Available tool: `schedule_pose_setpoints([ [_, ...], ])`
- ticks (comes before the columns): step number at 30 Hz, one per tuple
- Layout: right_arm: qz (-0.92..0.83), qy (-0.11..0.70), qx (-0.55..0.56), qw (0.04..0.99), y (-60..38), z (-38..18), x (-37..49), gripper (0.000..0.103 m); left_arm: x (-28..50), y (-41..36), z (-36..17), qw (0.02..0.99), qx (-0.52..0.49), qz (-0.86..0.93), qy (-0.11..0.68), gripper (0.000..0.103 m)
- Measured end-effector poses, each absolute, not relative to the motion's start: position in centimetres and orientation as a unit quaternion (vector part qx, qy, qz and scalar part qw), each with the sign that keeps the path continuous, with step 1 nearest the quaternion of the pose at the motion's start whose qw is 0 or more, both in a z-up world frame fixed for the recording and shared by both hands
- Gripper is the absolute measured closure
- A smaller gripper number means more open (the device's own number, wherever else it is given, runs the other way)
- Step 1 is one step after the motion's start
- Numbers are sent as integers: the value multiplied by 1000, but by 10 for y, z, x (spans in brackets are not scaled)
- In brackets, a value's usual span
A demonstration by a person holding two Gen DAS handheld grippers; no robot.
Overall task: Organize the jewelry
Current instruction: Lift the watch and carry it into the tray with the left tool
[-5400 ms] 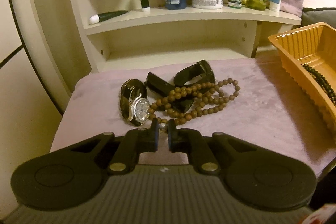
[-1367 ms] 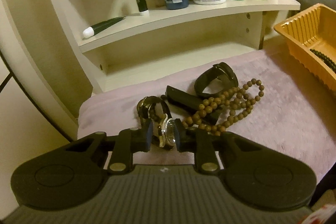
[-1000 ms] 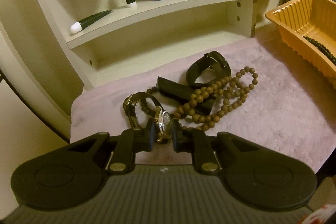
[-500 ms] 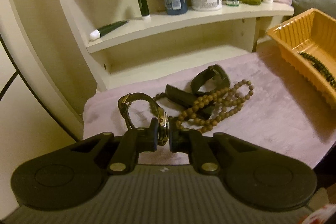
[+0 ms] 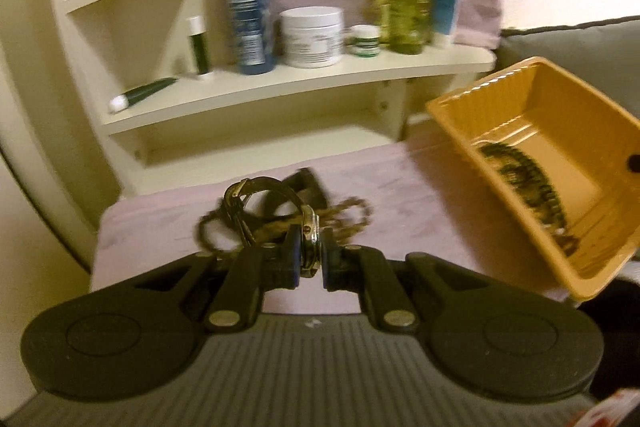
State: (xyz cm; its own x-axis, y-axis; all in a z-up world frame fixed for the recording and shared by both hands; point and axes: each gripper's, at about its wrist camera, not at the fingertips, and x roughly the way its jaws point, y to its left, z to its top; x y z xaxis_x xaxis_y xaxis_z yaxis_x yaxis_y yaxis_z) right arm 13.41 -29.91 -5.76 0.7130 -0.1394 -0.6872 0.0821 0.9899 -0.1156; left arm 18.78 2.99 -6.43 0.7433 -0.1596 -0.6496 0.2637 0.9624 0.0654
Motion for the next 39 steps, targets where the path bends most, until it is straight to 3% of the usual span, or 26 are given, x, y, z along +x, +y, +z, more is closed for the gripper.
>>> schedule_pose_setpoints([
  [39,-60,374,-28,925,-299,-57,134,98,172,-119,-65,880,60,-319,346,94],
])
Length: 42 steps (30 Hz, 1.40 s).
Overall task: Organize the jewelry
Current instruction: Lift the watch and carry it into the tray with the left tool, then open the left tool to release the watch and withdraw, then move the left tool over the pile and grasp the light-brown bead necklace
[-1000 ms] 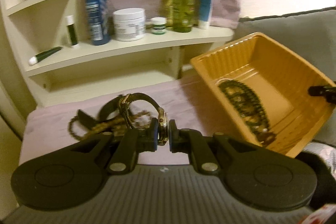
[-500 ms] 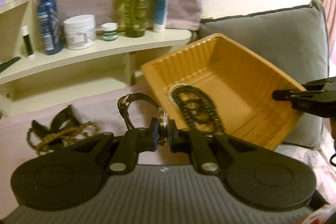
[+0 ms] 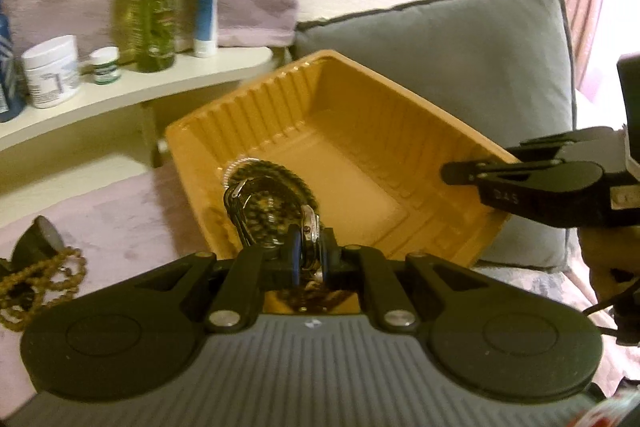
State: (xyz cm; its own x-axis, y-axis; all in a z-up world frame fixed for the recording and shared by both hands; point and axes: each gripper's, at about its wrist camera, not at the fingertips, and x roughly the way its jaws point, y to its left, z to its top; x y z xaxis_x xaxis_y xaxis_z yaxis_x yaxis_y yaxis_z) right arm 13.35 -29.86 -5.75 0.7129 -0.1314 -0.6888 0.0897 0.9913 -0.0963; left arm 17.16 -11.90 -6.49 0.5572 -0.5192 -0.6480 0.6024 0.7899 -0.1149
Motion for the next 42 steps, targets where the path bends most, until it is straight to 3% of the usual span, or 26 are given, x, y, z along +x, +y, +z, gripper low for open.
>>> schedule_pose_setpoints([
  [8,-60,375,-26,925,-299,-58,134,98,167,-131,-72,872,67,-335,350,93],
  [10,-60,376,-26,924,-299,-58,134,98,167,-130,-70,873,64,-338,344,80],
  [27,-60,377,-25,924,-299,-58,134,98,170,-46,-60,922,29,-205,326,80],
  [42,-60,378,-28,923,-297,-58,134,98,188,38,-75,944,61,-52,319,77],
])
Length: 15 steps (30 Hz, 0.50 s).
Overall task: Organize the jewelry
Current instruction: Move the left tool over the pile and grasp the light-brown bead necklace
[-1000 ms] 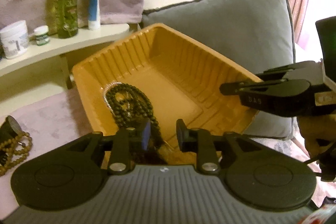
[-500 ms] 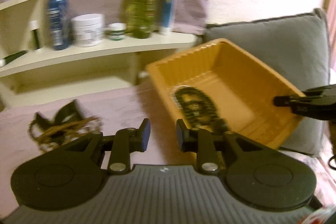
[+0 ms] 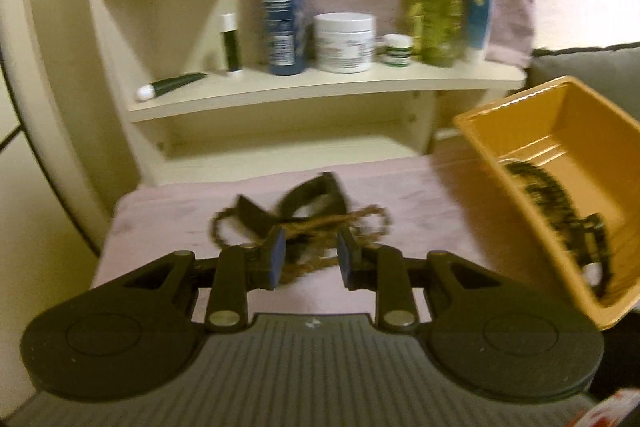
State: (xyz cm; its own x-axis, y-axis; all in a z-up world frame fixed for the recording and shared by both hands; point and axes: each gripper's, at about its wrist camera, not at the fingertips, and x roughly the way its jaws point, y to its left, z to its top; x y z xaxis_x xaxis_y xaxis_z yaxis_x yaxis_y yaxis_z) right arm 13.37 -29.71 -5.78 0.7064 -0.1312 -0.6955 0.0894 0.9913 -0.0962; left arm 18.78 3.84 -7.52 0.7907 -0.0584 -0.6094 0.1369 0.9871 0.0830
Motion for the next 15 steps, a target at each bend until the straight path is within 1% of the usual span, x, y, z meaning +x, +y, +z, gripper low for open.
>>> schedule_pose_setpoints([
  [3,-60,380,-29,923,-297,-58,134,97,195,49,-81,941,89,-38,324,75],
  [15,-62,385,-33,920,-298,-59,137,97,223,73,-110,924,134,-26,358,75],
])
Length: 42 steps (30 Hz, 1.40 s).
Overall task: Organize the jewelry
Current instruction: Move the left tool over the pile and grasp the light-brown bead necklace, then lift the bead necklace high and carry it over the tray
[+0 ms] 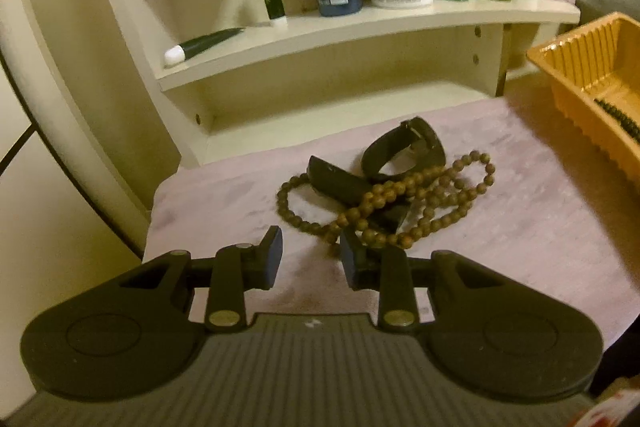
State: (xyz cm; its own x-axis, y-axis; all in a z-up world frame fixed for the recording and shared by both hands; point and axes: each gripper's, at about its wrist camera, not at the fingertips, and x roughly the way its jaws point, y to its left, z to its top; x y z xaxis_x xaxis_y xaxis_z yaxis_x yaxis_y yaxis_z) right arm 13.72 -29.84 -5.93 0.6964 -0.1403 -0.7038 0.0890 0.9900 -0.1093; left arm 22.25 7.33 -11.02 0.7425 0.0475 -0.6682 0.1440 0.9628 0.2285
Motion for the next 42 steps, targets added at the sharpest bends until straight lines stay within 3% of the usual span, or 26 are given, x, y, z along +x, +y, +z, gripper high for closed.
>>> schedule_pose_setpoints([
  [6,-64,388,-35,919,-299,-60,139,96,227,67,-118,921,169,-38,348,75],
  [13,-65,389,-36,918,-299,-60,139,96,231,59,-122,915,203,-55,344,83],
  [17,-64,388,-36,919,-299,-60,139,96,231,59,-122,915,197,-62,347,96],
  [42,-60,375,-36,924,-295,-51,129,97,198,45,-11,960,106,-101,238,97],
])
